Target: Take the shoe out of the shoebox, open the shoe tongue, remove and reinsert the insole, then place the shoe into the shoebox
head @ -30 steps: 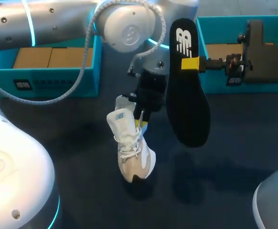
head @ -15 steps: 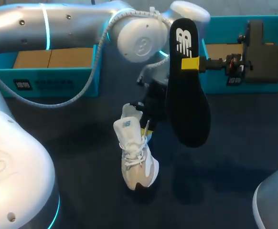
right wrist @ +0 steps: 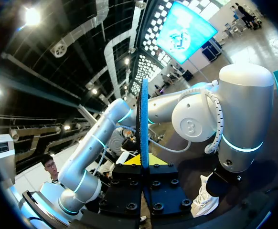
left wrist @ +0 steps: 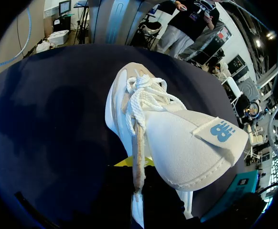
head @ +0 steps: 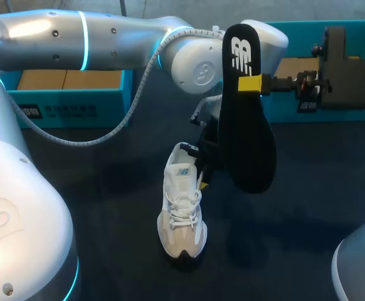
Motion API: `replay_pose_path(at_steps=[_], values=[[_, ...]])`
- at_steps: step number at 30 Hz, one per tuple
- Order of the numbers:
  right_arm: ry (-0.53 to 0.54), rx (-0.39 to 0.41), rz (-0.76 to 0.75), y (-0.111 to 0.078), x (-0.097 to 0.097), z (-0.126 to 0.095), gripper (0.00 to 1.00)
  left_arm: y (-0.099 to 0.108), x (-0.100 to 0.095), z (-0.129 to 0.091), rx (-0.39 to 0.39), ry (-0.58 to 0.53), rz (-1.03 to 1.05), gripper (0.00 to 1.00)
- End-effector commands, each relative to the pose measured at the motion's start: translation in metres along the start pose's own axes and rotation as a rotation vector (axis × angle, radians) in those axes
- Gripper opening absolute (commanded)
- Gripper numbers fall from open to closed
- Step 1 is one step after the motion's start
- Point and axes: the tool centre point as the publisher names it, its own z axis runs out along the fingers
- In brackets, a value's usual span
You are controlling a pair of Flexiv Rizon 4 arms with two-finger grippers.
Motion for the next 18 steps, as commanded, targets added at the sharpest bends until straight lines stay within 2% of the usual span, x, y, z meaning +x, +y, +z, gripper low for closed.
replay_pose_path(at_steps=[1, 2, 3, 4, 6, 7, 8, 12, 18], values=[[0.000, -0.001, 0.000, 0.000, -0.001, 0.003, 0.00, 0.001, -0.003, 0.003, 0.002, -0.002, 0.004, 0.00], [0.000, -0.001, 0.000, 0.000, -0.001, 0.003, 0.00, 0.000, -0.003, 0.003, 0.001, -0.005, 0.004, 0.00], [0.000, -0.001, 0.000, 0.000, -0.001, 0.003, 0.00, -0.001, -0.003, 0.003, 0.001, -0.005, 0.005, 0.16], [0.000, -0.001, 0.000, 0.000, -0.001, 0.003, 0.00, -0.001, -0.002, 0.003, 0.000, -0.007, 0.005, 0.28], [0.000, -0.001, 0.000, 0.000, -0.001, 0.003, 0.00, -0.002, -0.001, 0.001, -0.002, -0.013, 0.004, 0.67], [0.000, -0.001, 0.000, 0.000, -0.001, 0.003, 0.00, -0.003, -0.001, -0.001, -0.008, -0.020, 0.005, 0.93], [0.000, -0.001, 0.000, 0.000, -0.001, 0.003, 0.00, -0.003, 0.000, -0.003, -0.010, -0.025, 0.003, 1.00], [0.000, -0.001, 0.000, 0.000, -0.001, 0.003, 0.00, -0.004, 0.004, -0.014, -0.027, -0.059, 0.009, 1.00], [0.000, -0.001, 0.000, 0.000, -0.001, 0.003, 0.00, 0.003, 0.010, -0.043, -0.063, -0.151, -0.011, 1.00]])
